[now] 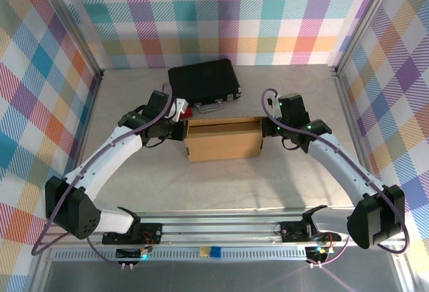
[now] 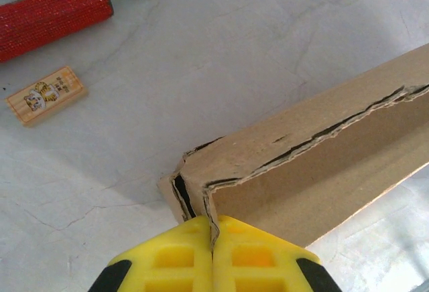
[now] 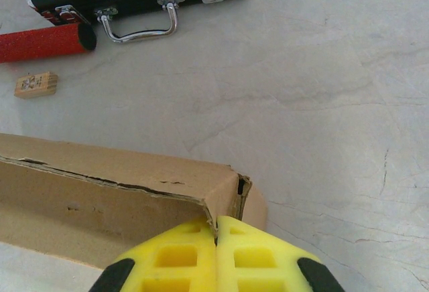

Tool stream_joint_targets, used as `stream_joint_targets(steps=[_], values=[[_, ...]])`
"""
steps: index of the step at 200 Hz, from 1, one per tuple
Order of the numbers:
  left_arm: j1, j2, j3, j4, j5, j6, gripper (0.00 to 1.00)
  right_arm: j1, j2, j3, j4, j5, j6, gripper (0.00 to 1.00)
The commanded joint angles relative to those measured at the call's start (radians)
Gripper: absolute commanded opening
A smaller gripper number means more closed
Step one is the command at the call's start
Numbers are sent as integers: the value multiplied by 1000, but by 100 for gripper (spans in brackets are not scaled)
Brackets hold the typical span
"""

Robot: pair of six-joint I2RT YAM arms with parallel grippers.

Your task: Fold the paper box

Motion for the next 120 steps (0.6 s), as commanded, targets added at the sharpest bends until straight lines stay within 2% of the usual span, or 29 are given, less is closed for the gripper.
stream_joint_targets(steps=[1,69,120], values=[[-28,-25,-46,56,-33,-26,0,18,0,-16,-46,-6,15,0],[-76,-45,-138,181,-106,-77,0,33,-4,-29,-29,15,24,0],[-99,-77,-225,286,-133,-110,0,63,-54,-121,88,49,-2,0]])
